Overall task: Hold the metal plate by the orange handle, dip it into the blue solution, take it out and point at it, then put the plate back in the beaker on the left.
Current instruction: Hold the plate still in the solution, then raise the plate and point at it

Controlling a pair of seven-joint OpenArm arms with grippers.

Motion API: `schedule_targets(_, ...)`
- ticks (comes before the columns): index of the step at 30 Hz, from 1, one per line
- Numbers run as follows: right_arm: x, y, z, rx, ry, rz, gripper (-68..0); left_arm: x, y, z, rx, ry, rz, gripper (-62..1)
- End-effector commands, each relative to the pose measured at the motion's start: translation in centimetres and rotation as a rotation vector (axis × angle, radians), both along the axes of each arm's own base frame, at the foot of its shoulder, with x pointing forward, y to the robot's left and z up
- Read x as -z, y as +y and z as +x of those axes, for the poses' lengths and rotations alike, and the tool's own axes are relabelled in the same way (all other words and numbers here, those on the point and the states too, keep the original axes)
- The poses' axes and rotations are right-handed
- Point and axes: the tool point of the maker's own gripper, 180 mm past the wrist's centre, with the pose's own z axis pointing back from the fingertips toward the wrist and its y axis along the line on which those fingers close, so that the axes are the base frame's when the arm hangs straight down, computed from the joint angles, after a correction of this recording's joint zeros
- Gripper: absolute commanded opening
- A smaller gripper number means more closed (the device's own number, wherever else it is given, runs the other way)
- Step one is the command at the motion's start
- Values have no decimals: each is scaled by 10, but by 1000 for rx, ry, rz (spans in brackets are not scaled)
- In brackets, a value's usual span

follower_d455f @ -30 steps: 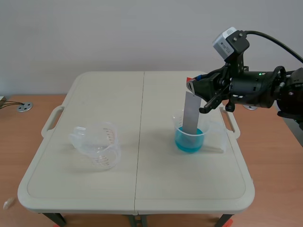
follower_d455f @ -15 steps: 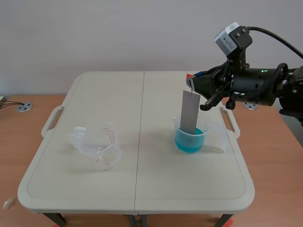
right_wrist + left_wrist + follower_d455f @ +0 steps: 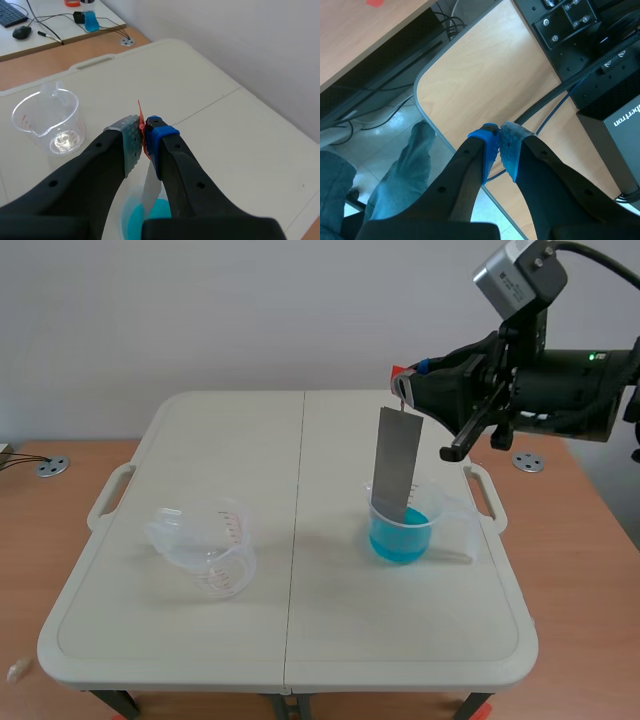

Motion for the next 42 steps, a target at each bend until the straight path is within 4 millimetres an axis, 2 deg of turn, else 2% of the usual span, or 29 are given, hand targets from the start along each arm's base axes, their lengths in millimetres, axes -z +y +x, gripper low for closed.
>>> schedule_targets(1,-18,-2,1,-16,-43,16,-662,-3,-6,6,-4,-23,-22,-551)
schedule_targets(8,-41,-6,-5,-43,-72,42,-662,-5,-5,12,2,-39,-23,-551)
schedule_targets(14,-55,-9,-10,-62,-84,64,-662,-11,8,34,-10,-99,8,-551)
schedule_targets(23,-72,-17,-15,-78,-119,81,-662,-57,23,110,43,-317,58,-551)
schedule_targets(35,-91,-27,-16,-87,-184,99,-662,-139,-5,213,81,-661,-86,-551)
schedule_targets(42,-96,-30,-16,-90,-201,104,-662,-176,-37,254,183,-767,-211,-552)
